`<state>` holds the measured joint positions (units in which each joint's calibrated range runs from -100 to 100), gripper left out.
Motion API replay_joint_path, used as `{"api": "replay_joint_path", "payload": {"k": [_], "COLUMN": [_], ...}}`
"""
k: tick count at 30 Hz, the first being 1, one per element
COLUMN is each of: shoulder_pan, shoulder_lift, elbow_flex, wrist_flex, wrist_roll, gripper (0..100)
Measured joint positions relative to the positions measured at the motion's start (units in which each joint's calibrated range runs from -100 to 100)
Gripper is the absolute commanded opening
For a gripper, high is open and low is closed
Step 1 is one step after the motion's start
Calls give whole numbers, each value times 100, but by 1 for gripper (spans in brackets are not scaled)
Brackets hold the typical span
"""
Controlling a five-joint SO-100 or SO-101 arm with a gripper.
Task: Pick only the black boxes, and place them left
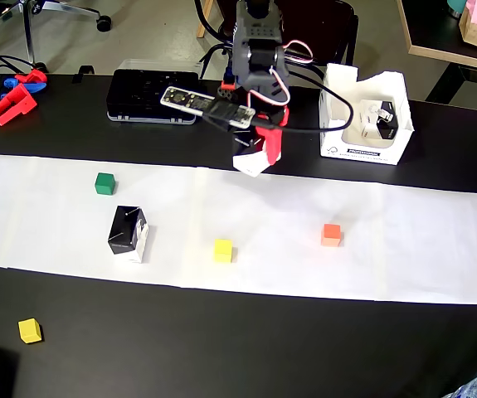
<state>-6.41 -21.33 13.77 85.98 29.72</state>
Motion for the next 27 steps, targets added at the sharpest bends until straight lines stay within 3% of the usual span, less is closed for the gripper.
{"api": "replay_joint_path", "payload": {"k": [6, 27], "shoulder_pan": [-1440, -6433], "shoulder_lift": [-804, -1788], "elbow_flex": [0, 0], "wrist_flex": [0, 0], "wrist_roll": [-68, -1495], "gripper": [14, 14]}}
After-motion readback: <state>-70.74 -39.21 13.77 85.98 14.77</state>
